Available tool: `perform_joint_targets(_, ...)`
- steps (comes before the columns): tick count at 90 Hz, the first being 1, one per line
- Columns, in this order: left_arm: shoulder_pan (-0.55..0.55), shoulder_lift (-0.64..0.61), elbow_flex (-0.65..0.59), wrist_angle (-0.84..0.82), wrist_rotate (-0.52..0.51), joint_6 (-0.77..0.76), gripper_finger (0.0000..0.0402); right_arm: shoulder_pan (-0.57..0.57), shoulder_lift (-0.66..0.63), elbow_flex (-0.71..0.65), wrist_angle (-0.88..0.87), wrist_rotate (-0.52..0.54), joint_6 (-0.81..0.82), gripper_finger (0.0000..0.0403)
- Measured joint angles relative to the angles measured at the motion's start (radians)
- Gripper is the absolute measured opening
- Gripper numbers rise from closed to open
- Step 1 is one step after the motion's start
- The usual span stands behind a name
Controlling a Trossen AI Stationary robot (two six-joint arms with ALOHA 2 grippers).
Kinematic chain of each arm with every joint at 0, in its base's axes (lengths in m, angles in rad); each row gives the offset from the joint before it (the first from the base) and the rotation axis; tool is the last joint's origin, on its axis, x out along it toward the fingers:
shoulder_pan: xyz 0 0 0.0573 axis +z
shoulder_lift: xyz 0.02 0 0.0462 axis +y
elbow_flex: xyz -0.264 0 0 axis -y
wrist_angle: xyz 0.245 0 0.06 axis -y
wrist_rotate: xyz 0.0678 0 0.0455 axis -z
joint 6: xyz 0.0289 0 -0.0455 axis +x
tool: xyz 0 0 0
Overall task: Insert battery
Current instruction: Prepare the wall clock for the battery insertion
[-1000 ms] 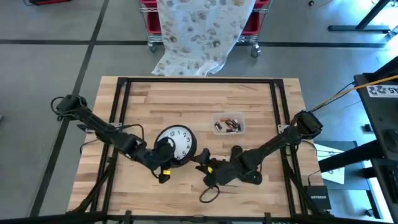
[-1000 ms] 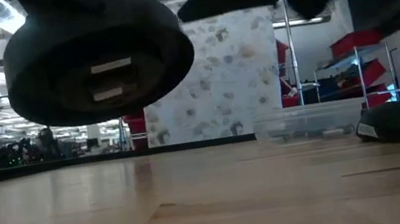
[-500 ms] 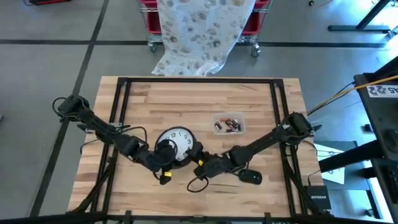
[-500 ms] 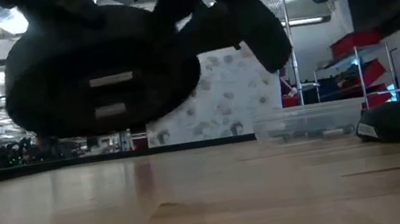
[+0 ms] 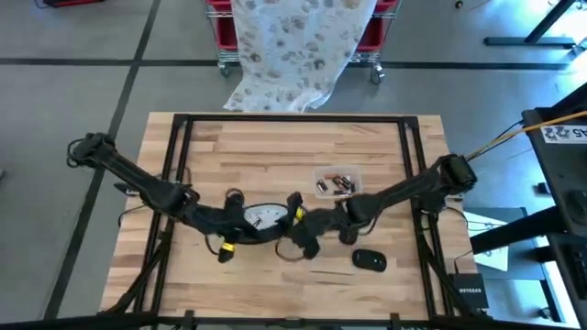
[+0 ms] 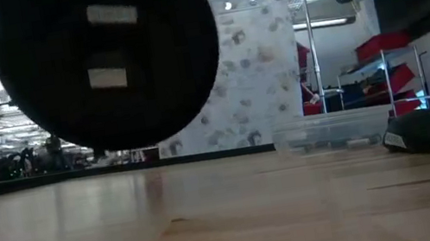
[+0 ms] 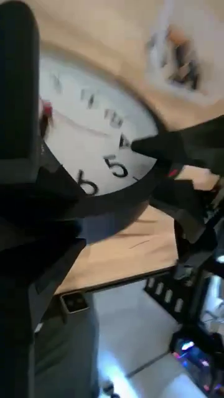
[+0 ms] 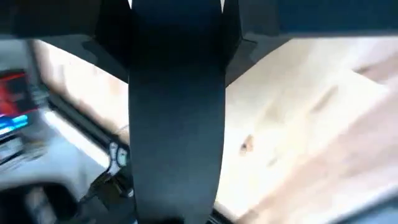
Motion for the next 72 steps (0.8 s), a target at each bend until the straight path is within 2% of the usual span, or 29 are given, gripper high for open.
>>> perform_joint_targets(15, -0.004, -0.091, 0.002, -0.02, -0.086, 0.062, 0.0081, -0.108, -0.018, -0.004, -0.082, -0.282, 0.177, 0.0148)
perform_joint_targets(28, -0.027, -0.108, 0.0, -0.053, -0.232, 0.074, 0.0081, -0.218, 0.006, -0.002, -0.066, -0.514, 0.352, 0.0148)
perform_joint_targets(33, -0.03, -0.104, 0.0, -0.073, -0.258, 0.072, 0.0081, -0.259, 0.022, -0.002, -0.063, -0.588, 0.428, 0.0148)
perform_joint_targets(60, -0.033, -0.016, -0.074, -0.079, -0.266, -0.062, 0.0081, -0.42, 0.184, 0.0, 0.053, -0.791, 0.677, 0.0148)
perform_joint_targets(67, -0.033, 0.02, -0.108, -0.08, -0.265, -0.128, 0.0081, -0.429, 0.225, 0.0, 0.094, -0.824, 0.701, 0.0149)
perform_joint_targets(72, -0.032, 0.045, -0.132, -0.079, -0.268, -0.184, 0.0081, -0.434, 0.245, 0.0, 0.109, -0.82, 0.696, 0.0167)
